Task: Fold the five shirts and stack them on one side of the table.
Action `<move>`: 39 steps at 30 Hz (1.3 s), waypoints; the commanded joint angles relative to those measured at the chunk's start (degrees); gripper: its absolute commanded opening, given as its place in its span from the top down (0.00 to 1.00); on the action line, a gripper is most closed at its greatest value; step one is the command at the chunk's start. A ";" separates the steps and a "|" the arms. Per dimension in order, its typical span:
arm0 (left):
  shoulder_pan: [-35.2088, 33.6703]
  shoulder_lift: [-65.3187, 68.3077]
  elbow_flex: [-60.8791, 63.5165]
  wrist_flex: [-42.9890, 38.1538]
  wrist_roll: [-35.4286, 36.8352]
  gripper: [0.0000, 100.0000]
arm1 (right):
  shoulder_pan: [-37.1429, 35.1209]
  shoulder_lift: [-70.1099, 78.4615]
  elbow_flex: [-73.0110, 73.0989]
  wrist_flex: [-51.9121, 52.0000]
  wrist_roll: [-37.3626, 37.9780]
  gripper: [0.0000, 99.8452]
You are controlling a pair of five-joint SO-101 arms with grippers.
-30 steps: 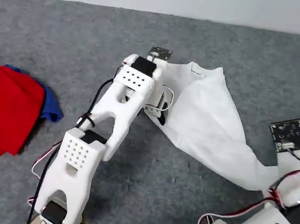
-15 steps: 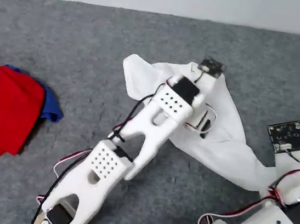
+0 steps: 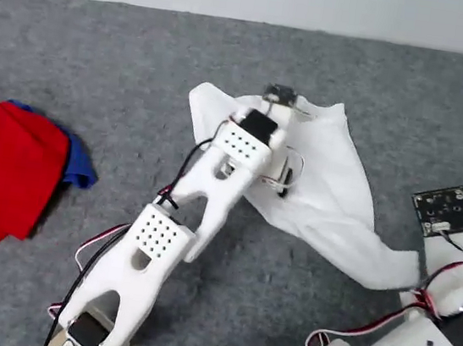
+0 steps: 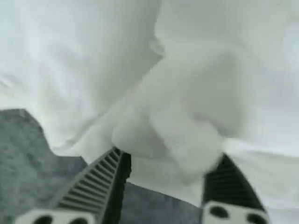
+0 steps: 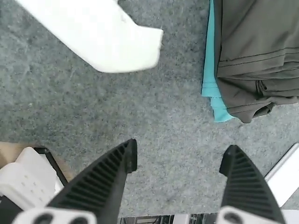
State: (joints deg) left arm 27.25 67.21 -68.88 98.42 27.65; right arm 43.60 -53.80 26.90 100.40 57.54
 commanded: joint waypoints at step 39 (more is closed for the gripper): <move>-31.38 -58.90 59.91 2.29 0.35 0.75 | -52.00 41.71 -13.63 -8.13 -24.97 0.60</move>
State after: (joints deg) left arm -4.75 20.26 -18.77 98.95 27.82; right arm -3.96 -21.10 23.47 91.16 33.98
